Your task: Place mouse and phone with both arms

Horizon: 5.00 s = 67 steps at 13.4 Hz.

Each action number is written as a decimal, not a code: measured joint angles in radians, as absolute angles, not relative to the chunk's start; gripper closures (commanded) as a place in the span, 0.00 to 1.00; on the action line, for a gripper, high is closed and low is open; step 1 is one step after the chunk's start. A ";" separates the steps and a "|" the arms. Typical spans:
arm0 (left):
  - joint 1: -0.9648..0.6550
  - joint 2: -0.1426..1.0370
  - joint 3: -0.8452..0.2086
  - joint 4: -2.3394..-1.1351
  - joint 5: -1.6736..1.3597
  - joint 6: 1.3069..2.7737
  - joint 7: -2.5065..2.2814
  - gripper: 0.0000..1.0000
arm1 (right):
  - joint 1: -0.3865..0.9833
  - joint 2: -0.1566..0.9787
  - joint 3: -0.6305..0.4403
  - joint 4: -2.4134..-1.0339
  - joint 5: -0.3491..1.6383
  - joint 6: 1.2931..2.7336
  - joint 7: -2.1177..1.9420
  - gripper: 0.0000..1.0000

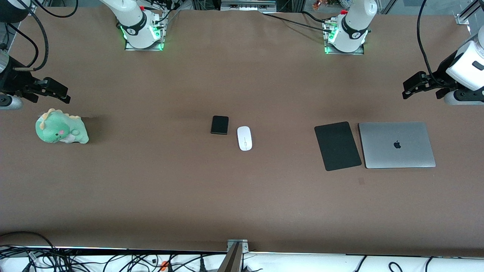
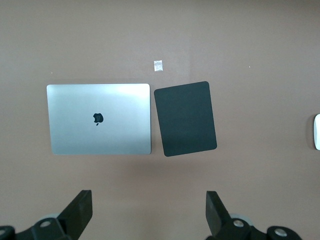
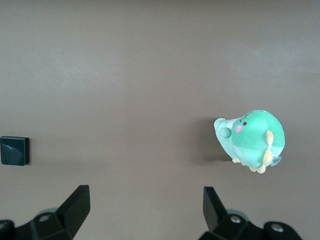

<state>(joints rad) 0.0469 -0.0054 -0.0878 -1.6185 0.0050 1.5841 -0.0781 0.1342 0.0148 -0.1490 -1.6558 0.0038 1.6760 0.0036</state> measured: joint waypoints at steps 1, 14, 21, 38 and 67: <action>0.047 -0.005 -0.088 -1.618 0.005 1.583 -0.078 0.00 | 0.134 0.015 -0.149 -1.656 0.004 1.676 0.004 0.00; 0.047 -0.005 -0.091 -1.616 0.005 1.570 -0.078 0.00 | 0.134 0.015 -0.149 -1.656 0.004 1.674 0.004 0.00; 0.044 0.007 -0.095 -1.613 0.005 1.567 -0.077 0.00 | 0.148 0.046 -0.148 -1.668 0.004 1.628 0.004 0.00; -0.150 0.446 -0.386 -1.618 -0.060 2.025 -0.739 0.00 | 0.320 0.285 -0.141 -1.681 0.105 1.771 0.287 0.00; -0.585 0.907 -0.201 -1.364 0.210 2.300 -1.113 0.34 | 0.323 0.322 -0.142 -1.682 0.105 1.797 0.296 0.00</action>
<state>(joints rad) -0.5848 0.9072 -0.2009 -1.3637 0.2105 2.3002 -1.1134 0.3232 0.3217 -0.1416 -1.6819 0.1050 1.7967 0.2964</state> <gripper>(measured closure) 0.339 0.000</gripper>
